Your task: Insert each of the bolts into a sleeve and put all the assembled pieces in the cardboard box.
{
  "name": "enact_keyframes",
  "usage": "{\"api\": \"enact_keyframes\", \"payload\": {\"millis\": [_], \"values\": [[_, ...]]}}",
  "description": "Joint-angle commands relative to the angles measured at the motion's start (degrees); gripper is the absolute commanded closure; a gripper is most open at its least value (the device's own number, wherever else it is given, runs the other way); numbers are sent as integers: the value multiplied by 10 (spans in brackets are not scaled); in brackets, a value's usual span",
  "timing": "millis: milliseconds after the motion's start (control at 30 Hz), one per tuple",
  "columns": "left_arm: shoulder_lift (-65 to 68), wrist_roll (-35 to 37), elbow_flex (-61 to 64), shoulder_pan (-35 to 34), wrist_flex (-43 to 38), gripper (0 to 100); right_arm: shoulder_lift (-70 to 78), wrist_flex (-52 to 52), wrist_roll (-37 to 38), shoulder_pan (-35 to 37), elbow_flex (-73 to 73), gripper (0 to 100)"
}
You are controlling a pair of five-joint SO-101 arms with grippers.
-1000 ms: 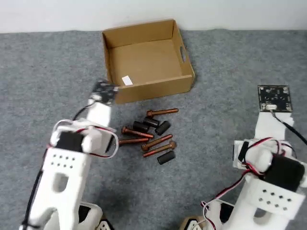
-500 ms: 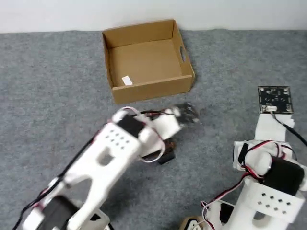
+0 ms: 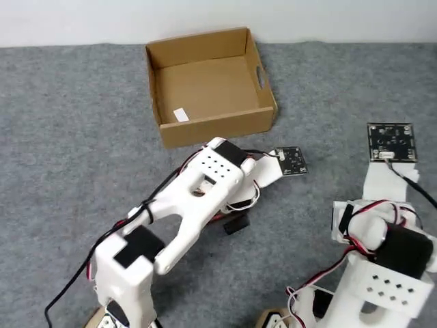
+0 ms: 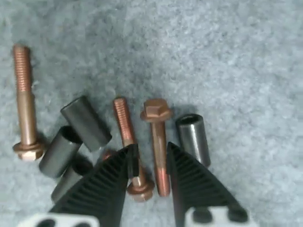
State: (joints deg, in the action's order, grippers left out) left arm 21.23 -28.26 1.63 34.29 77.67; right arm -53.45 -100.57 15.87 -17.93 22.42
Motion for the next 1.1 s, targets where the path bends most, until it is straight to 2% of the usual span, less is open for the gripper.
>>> {"api": "enact_keyframes", "payload": {"millis": [0, 500, 733, 867, 967, 1067], "values": [[15, -4, -31, 5, 3, 892, -7, -23, -6, -4, -3, 991], [101, -2, -55, 7, -22, 893, -7, -23, -5, -4, -3, 991], [106, 0, -56, 13, -20, 994, -7, -23, -7, -4, -4, 991], [105, 32, -77, 12, 18, 995, -9, -23, -8, -4, -8, 991], [105, 57, -140, 10, 85, 995, -28, -23, -8, -3, -9, 991], [93, 117, -219, 2, 158, 995, -74, -22, -8, 0, -9, 991]]}}
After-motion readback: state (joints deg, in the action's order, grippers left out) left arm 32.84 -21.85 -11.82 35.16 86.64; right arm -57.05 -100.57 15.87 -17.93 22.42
